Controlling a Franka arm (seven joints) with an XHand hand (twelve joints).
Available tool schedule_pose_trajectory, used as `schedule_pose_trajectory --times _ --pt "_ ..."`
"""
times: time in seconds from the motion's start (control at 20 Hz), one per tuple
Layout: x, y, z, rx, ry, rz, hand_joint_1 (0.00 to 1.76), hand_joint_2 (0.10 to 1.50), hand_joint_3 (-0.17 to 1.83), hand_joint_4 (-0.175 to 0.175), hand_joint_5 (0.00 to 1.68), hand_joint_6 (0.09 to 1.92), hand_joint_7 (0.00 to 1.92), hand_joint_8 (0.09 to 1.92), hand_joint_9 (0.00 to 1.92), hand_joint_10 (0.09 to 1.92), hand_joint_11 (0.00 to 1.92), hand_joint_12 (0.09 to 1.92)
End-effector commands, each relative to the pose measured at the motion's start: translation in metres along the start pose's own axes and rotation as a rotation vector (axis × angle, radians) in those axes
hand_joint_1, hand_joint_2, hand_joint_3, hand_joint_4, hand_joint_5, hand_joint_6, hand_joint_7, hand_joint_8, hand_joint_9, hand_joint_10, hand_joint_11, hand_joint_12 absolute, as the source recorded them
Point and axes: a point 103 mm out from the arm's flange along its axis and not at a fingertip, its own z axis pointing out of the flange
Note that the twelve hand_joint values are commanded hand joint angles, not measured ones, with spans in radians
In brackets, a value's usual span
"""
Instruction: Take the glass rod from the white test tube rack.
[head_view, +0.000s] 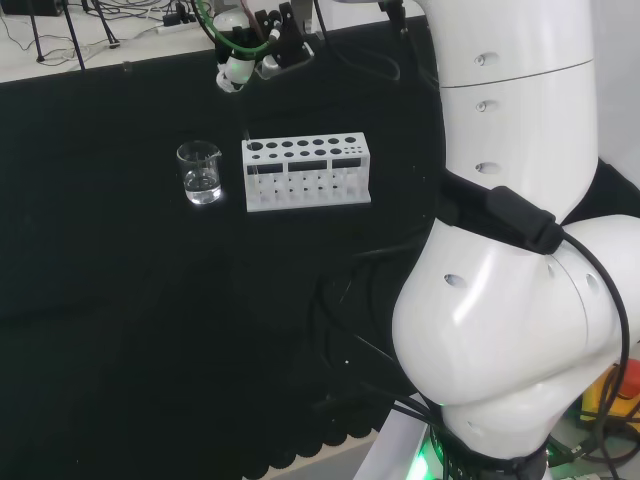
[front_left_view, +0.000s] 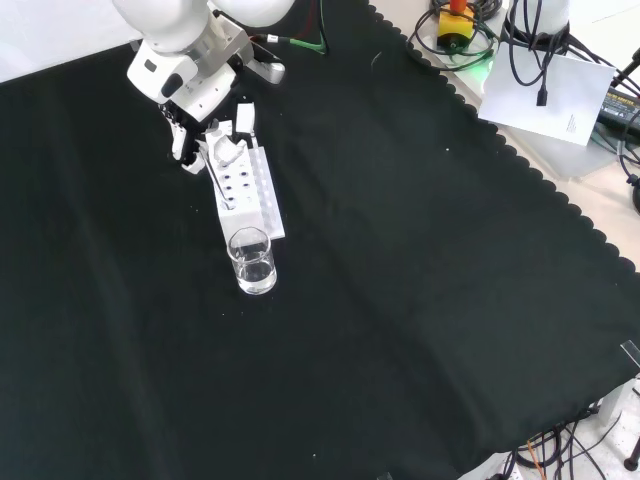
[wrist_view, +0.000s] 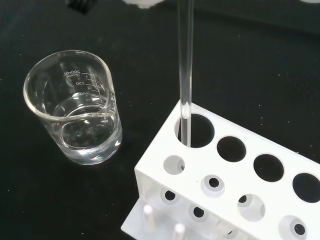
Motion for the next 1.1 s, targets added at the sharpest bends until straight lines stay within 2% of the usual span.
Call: schedule_pose_trajectory --times 0.05,0.2,0.35,0.5,0.55,0.65,0.75,1.1 --pt "-0.0032 0.0024 0.0013 -0.001 0.0 0.004 1.04 0.99 0.39 -0.16 0.85 1.09 1.19 0.75 1.65 0.69 1.54 1.0" --pt "-0.0025 0.0034 0.0024 -0.006 -0.012 0.006 1.1 1.12 0.12 -0.168 0.86 1.17 1.22 0.76 1.66 0.69 1.59 0.97" --pt "-0.0029 0.0039 0.0024 -0.019 -0.025 0.014 1.14 1.13 0.04 -0.175 0.91 1.11 1.3 0.76 1.66 0.72 1.74 0.84" --pt "-0.0031 0.004 0.0026 0.001 -0.027 0.021 1.14 1.13 0.03 -0.175 0.92 1.1 1.3 0.77 1.66 0.74 1.82 0.78" --pt "-0.0029 0.0039 0.0028 0.01 -0.028 0.021 1.14 1.14 0.03 -0.175 0.91 1.12 1.23 0.78 1.65 0.71 1.84 0.77" --pt "-0.0024 0.0033 0.0031 0.022 -0.027 0.021 1.12 1.11 0.0 -0.175 0.75 1.04 1.03 0.8 1.6 0.59 1.83 0.76" --pt "-0.0018 0.0026 0.0026 0.023 -0.022 0.018 1.11 1.09 -0.01 -0.175 0.65 0.99 0.93 0.8 1.6 0.47 1.81 0.76" --pt "0.0055 0.0021 0.0006 0.036 -0.021 0.008 1.09 1.15 -0.17 -0.169 0.57 0.95 0.87 0.76 1.64 0.24 1.72 0.69"
